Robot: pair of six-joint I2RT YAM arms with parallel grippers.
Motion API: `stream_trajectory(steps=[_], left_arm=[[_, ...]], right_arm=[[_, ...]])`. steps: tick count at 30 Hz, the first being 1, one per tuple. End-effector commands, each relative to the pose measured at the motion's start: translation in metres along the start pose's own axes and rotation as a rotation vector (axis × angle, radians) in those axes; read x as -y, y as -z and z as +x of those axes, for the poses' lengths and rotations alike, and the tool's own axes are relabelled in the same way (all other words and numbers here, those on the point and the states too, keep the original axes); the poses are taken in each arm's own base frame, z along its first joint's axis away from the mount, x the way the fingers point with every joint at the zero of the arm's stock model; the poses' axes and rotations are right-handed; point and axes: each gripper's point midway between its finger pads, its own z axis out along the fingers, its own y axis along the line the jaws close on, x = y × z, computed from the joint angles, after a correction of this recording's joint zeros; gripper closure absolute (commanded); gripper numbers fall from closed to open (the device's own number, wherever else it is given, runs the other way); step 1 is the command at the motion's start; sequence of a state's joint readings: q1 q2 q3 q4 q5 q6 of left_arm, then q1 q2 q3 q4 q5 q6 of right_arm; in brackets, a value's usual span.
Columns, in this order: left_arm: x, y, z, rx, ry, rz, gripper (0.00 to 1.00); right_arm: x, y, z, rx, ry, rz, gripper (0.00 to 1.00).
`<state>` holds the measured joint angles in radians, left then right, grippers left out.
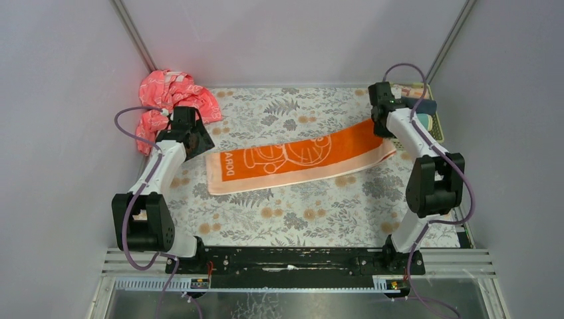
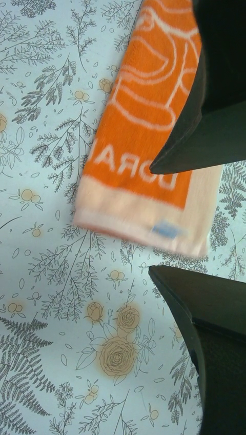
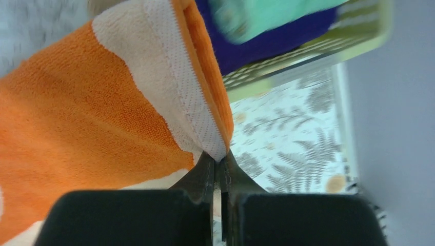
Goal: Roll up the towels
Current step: Fold the towel at the center of the board.
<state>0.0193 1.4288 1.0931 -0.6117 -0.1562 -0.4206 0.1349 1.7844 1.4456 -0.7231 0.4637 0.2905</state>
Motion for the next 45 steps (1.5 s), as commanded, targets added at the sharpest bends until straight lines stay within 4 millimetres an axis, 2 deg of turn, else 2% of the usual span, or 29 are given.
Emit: stream_trajectory(steps=[1,5,7,9,11,15,18,25,28,31,40,45], left_arm=[[0.007,0.002,-0.002,0.02,-0.011,0.037,0.34],[0.012,0.001,0.002,0.0,-0.012,0.065,0.34],[0.015,0.0,0.004,-0.017,-0.012,0.086,0.34],[0.02,-0.002,0.008,-0.036,-0.013,0.106,0.34],[0.023,-0.003,0.011,-0.054,-0.014,0.125,0.34],[0.029,-0.006,0.019,-0.091,-0.014,0.156,0.34],[0.033,-0.007,0.025,-0.122,-0.009,0.181,0.33],[0.04,-0.01,0.035,-0.169,-0.004,0.221,0.34],[0.04,-0.012,0.038,-0.186,-0.003,0.224,0.34],[0.041,-0.014,0.04,-0.195,-0.001,0.227,0.34],[0.049,-0.022,0.056,-0.272,0.014,0.263,0.41],[0.051,-0.026,0.062,-0.298,0.022,0.277,0.43]], right_arm=[[0.069,0.041,-0.045,0.159,-0.011,0.295,1.0],[0.093,0.057,-0.062,0.195,-0.025,0.401,1.0],[0.083,0.064,-0.069,0.206,-0.023,0.34,1.0],[0.054,0.072,-0.075,0.23,0.009,0.216,1.0],[0.014,0.08,-0.072,0.236,0.053,0.054,1.0],[-0.077,0.096,-0.048,0.182,0.111,-0.266,1.0],[-0.136,0.112,-0.03,0.144,0.119,-0.469,1.0],[-0.237,0.152,-0.006,0.114,0.11,-0.766,1.0],[-0.272,0.169,0.005,0.092,0.121,-0.851,1.0],[-0.297,0.181,0.018,0.076,0.137,-0.889,1.0],[-0.346,0.219,0.042,0.04,0.172,-0.979,1.0],[-0.372,0.229,0.061,0.006,0.187,-1.026,1.0]])
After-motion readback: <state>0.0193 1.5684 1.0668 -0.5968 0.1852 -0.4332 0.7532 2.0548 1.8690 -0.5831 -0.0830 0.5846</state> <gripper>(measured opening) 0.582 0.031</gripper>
